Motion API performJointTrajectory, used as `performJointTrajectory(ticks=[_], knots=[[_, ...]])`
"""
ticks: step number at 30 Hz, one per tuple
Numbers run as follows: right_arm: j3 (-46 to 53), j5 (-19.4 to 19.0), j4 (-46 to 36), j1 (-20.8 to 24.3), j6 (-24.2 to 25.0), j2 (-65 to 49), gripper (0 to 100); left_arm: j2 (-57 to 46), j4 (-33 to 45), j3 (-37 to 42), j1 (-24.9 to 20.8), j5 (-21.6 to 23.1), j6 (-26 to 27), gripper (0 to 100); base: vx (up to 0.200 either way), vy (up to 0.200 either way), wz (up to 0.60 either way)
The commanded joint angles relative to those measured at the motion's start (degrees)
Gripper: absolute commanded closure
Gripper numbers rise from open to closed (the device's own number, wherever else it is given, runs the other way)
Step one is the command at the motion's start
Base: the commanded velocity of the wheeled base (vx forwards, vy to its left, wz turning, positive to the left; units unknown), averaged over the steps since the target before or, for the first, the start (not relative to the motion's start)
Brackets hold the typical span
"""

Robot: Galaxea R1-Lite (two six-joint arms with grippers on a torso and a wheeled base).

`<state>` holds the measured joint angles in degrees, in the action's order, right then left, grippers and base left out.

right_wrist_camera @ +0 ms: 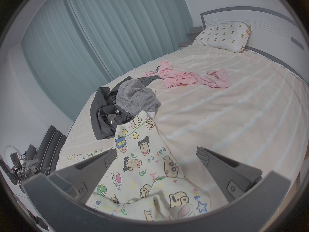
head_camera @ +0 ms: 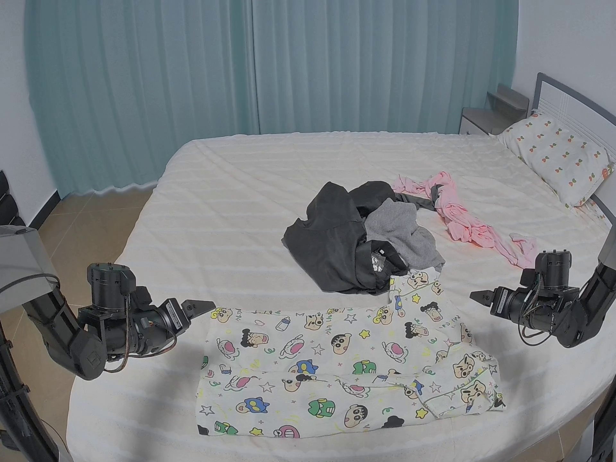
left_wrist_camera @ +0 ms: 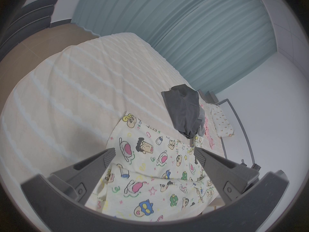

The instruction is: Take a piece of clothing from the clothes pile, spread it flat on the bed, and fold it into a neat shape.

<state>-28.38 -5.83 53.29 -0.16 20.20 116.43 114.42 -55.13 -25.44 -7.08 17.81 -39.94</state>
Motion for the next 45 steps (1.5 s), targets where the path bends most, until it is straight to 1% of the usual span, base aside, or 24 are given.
performJointTrajectory(ticks=[1,8,11,14,16,17,19,21,22,25,28,31,35,41,45], knots=[[0.08,-0.06,0.06,0.16,0.02,-0.07,0,-0.25,-0.07,-0.49,-0.04,-0.23,0.03,0,0.000,0.000,0.00],[0.17,-0.06,0.06,0.95,0.02,0.02,0,0.19,0.46,-3.03,-0.04,-0.14,0.39,0,0.000,0.000,0.00],[0.69,0.03,0.15,2.27,0.02,0.20,0,3.09,0.90,-6.46,-0.12,0.03,2.67,0,0.000,0.000,0.00],[1.05,0.03,0.33,3.23,0.10,0.29,0,7.57,3.36,-10.51,-0.30,-0.14,7.24,0,0.000,0.000,0.00],[1.40,0.03,0.42,3.85,0.19,0.29,0,10.12,6.35,-13.93,-0.12,-0.23,9.88,0,0.000,0.000,0.00],[1.40,0.03,0.42,3.94,0.19,0.29,0,10.65,7.05,-14.81,-0.04,-0.23,10.32,0,0.000,0.000,0.00],[1.49,-0.06,0.42,4.38,0.28,0.20,0,13.55,11.62,-20.17,-0.12,-0.23,12.51,0,0.000,0.000,0.00],[1.49,-0.06,0.50,4.38,0.28,0.20,0,15.57,14.26,-23.69,-0.12,-0.23,14.18,0,0.000,0.000,0.00],[1.49,-0.06,0.42,4.38,0.28,0.29,0,17.59,17.16,-26.94,-0.04,-0.32,16.21,0,0.000,0.000,0.00],[1.49,-0.06,0.42,4.47,0.28,0.37,0,21.46,20.76,-31.95,0.14,-1.11,19.37,0,0.000,0.000,0.00],[1.49,-0.06,0.42,4.47,0.28,0.37,0,24.09,21.29,-33.97,0.14,-2.08,20.16,0,0.000,0.000,0.00],[1.49,-0.06,0.42,4.55,0.28,0.46,0,27.08,21.29,-35.29,-0.04,-2.34,22.89,0,0.000,0.000,0.00],[1.75,-0.06,0.42,5.52,0.37,0.46,0,28.67,21.55,-37.40,-0.04,-3.48,23.50,0,0.000,0.000,0.00],[1.84,-0.06,0.50,5.70,0.37,0.46,0,29.46,23.13,-39.95,-0.21,-3.66,23.50,0,0.000,0.000,0.00],[1.57,-0.06,0.59,5.70,0.45,1.34,0,29.98,25.16,-42.41,-1.44,-3.75,23.41,0,0.000,0.000,0.00]])
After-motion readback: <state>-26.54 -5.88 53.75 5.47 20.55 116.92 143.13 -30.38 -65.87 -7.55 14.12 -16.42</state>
